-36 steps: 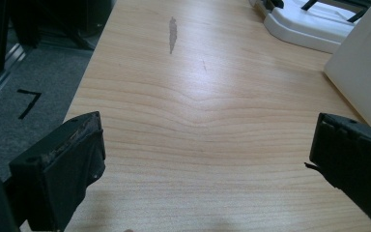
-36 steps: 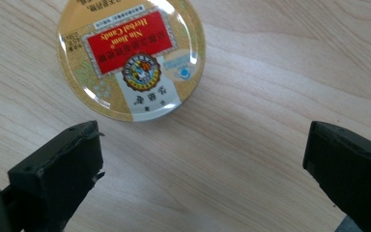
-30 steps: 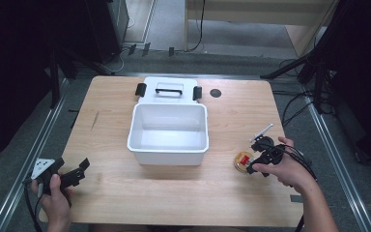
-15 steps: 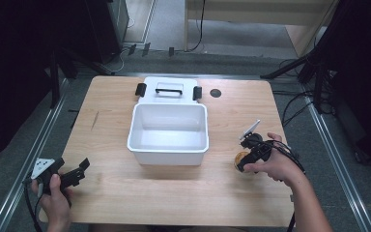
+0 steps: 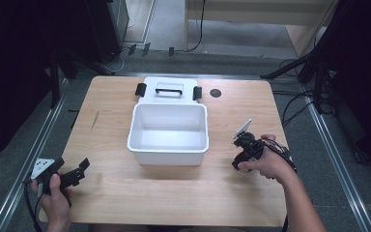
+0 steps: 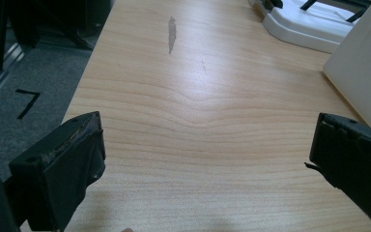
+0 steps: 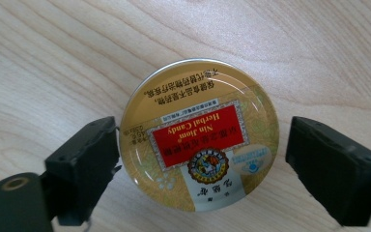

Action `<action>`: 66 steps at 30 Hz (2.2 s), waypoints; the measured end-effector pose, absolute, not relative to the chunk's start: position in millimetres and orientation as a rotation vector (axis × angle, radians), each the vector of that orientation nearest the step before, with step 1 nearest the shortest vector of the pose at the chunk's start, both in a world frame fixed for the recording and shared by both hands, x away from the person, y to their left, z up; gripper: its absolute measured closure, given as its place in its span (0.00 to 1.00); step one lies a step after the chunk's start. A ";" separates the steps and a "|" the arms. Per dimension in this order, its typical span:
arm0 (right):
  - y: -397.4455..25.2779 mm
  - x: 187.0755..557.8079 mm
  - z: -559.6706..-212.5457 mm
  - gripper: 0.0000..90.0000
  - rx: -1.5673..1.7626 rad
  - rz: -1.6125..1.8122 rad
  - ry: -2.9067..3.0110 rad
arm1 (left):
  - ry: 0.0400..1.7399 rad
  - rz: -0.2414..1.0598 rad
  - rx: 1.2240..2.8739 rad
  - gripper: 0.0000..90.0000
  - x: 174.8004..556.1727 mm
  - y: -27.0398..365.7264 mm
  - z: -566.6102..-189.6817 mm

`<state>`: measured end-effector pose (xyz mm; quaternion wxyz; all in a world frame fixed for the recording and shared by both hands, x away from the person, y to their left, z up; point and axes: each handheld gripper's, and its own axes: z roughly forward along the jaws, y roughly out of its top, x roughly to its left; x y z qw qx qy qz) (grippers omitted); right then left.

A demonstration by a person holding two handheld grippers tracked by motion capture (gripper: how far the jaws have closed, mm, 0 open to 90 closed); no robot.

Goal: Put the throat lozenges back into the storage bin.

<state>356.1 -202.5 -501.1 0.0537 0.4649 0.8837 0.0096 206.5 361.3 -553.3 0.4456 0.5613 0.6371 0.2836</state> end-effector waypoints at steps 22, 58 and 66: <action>-207.0 357.8 -505.4 0.23 1.452 0.070 2.677 | 1.579 0.702 1.389 0.00 206.5 361.4 -553.3; -202.3 370.9 -438.4 0.23 1.266 0.182 2.715 | 1.579 0.704 1.390 0.00 206.4 361.5 -553.3; -188.0 375.8 -411.0 0.23 1.186 0.165 2.717 | 1.579 0.704 1.390 0.00 206.5 361.4 -553.3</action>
